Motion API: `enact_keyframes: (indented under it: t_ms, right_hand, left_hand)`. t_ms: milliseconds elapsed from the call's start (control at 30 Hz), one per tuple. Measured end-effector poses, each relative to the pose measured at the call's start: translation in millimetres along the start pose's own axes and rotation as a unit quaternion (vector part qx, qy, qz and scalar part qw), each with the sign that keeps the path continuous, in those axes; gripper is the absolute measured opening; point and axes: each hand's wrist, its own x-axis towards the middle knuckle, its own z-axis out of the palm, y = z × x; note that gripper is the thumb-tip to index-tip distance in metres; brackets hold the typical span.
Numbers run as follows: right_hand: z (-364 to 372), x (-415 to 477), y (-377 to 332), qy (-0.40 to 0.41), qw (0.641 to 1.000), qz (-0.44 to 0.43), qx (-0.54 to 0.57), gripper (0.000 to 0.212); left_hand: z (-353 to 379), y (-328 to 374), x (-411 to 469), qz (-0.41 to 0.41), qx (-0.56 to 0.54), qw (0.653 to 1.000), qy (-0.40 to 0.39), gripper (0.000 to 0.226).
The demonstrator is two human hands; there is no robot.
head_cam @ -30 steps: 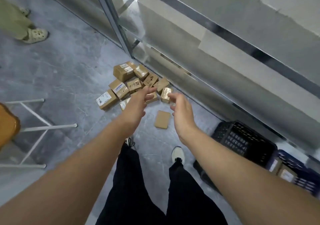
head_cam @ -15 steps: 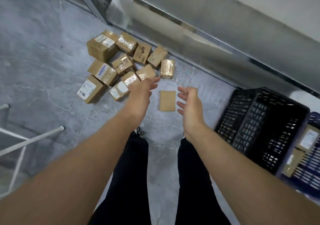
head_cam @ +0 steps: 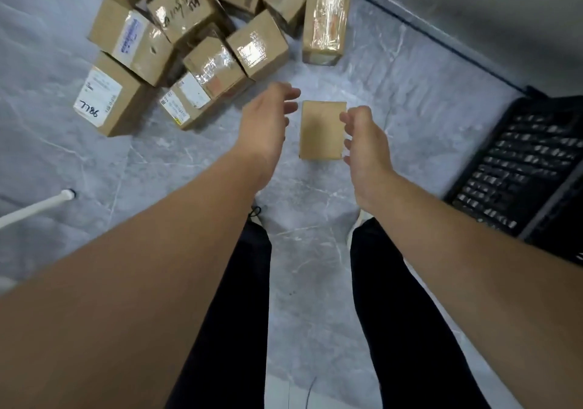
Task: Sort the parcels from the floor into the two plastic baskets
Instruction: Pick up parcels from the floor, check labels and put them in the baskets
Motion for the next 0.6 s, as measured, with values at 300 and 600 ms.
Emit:
enact_keyframes:
  t_ms: [300,600]
  right_hand:
    - [15,123,47,0.0,1.0,0.001,-0.02,0.042]
    - [27,182,88,-0.012,1.0,0.01,-0.007,0.034]
  left_hand:
    - [46,-81,117,-0.055,-0.002,0.998,0.005,0.032]
    - [72,-133,158,-0.085,-0.076,0.993,0.009,0.034]
